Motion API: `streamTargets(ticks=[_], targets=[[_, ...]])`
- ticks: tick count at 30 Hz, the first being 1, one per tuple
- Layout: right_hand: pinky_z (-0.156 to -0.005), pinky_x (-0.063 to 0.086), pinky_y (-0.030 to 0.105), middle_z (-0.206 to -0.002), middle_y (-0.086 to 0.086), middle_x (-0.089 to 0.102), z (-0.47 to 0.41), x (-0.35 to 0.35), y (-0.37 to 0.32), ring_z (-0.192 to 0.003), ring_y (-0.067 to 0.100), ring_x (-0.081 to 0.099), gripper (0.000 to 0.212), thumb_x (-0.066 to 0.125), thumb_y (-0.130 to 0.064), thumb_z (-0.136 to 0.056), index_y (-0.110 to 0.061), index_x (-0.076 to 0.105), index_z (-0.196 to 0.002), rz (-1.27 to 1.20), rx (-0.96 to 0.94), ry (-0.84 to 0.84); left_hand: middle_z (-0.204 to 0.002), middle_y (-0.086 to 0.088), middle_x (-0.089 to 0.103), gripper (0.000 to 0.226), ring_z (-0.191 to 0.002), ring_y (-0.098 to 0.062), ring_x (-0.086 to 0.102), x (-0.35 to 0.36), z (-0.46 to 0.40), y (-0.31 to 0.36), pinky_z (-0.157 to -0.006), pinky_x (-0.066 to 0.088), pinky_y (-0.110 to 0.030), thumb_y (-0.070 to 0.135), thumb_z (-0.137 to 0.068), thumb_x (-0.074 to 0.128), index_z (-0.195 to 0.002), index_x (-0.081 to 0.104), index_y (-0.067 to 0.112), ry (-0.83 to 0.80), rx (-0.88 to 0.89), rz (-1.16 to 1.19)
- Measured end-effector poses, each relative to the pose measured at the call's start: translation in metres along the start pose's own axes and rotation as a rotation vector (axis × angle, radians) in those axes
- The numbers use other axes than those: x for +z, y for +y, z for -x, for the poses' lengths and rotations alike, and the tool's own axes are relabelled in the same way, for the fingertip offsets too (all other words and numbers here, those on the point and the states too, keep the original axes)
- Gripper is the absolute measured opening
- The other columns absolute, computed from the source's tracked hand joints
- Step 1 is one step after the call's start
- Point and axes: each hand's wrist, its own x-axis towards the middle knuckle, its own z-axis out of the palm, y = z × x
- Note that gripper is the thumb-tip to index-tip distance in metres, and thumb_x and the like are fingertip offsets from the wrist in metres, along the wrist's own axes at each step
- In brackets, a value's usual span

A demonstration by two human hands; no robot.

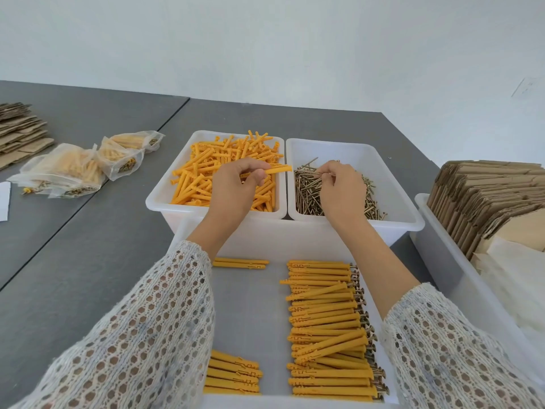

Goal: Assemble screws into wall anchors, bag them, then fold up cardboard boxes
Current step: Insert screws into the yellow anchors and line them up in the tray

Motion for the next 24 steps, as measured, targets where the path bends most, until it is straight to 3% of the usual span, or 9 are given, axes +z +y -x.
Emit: streamTargets(ticks=[4, 11, 18, 24], targets=[[-0.09, 0.043, 0.046, -0.091, 0.007, 0.063, 0.0, 0.0, -0.002, -0.096, 0.029, 0.055, 0.028, 0.046, -0.009, -0.099, -0.02, 0.072, -0.105, 0.063, -0.042, 0.012, -0.086, -0.004, 0.072, 0.02, -0.086, -0.015, 0.066, 0.0, 0.0, 0.001, -0.091, 0.053, -0.04, 0.009, -0.098, 0.059, -0.097, 0.074, 0.023, -0.012, 0.0, -0.022], [-0.084, 0.041, 0.037, -0.086, 0.0, 0.05, 0.003, 0.004, -0.004, -0.091, 0.023, 0.048, 0.029, 0.044, -0.011, -0.101, -0.019, 0.072, -0.107, 0.098, -0.143, 0.031, -0.084, 0.005, 0.07, 0.019, -0.084, -0.008, 0.065, 0.001, -0.001, -0.001, -0.072, 0.044, -0.013, 0.011, -0.098, 0.059, -0.101, 0.075, 0.02, -0.056, 0.021, -0.068], [-0.084, 0.043, 0.038, -0.088, 0.006, 0.057, 0.003, 0.003, -0.008, -0.089, 0.023, 0.048, 0.027, 0.045, -0.006, -0.095, -0.015, 0.071, -0.094, -0.01, -0.124, 0.091, -0.086, -0.003, 0.072, 0.02, -0.085, -0.013, 0.064, 0.002, -0.001, -0.001, -0.083, 0.05, -0.029, 0.012, -0.1, 0.056, -0.102, 0.074, 0.017, -0.034, 0.015, -0.07], [-0.076, 0.044, 0.042, -0.084, 0.007, 0.052, 0.007, 0.003, -0.014, -0.087, 0.026, 0.049, 0.023, 0.046, -0.006, -0.092, -0.01, 0.069, -0.091, -0.005, -0.1, 0.184, -0.077, 0.009, 0.064, 0.021, -0.068, 0.004, 0.055, 0.001, 0.0, -0.002, -0.063, 0.041, -0.011, 0.011, -0.101, 0.053, -0.101, 0.073, 0.017, 0.003, 0.024, -0.065]])
